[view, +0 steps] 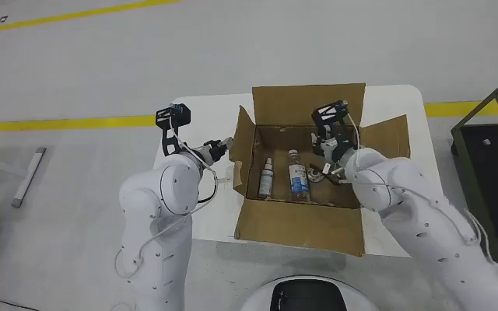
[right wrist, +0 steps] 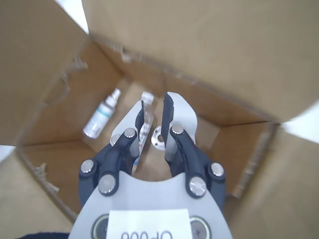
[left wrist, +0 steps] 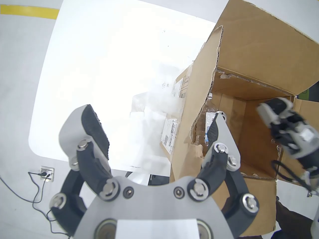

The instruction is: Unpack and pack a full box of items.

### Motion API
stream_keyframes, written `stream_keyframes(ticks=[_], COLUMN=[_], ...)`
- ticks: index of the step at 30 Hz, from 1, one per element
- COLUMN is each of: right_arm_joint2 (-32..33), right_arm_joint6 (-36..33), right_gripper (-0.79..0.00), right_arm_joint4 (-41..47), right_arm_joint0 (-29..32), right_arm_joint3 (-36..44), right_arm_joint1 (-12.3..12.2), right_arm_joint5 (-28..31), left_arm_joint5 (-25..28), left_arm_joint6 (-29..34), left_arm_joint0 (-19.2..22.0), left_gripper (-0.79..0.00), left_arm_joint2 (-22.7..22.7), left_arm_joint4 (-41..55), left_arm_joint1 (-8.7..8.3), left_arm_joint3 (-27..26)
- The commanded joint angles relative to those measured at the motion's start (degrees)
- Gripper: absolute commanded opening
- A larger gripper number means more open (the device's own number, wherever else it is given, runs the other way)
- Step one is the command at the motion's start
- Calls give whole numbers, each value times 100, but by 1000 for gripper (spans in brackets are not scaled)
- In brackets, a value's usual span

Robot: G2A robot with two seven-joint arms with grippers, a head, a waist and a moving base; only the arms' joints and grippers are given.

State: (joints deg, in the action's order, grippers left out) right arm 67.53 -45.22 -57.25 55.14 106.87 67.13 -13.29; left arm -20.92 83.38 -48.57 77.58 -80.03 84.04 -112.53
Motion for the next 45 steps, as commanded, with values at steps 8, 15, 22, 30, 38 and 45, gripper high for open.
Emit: stream_keyframes(ticks=[8,15,22,30,38,45], right_arm_joint2=[3611,5048,4435,3588,2919,2172], right_arm_joint6=[1007,1126,871,389,-360,-1154], right_gripper=[-785,-785,-785,-785,-785,-785], right_arm_joint4=[1115,2624,3756,4665,4900,3851], right_arm_joint0=[1740,2780,2971,2578,2287,1891], right_arm_joint3=[1119,262,-144,-31,242,225], right_arm_joint1=[-241,-202,-130,-112,-147,-221], right_arm_joint5=[456,671,1117,1743,2055,2310], left_arm_joint5=[0,0,0,0,0,0], left_arm_joint6=[0,0,0,0,0,0], left_arm_joint0=[0,0,0,0,0,0], left_gripper=[0,0,0,0,0,0], left_arm_joint2=[0,0,0,0,0,0], left_arm_joint4=[0,0,0,0,0,0], left_arm_joint1=[0,0,0,0,0,0], left_arm_joint3=[0,0,0,0,0,0])
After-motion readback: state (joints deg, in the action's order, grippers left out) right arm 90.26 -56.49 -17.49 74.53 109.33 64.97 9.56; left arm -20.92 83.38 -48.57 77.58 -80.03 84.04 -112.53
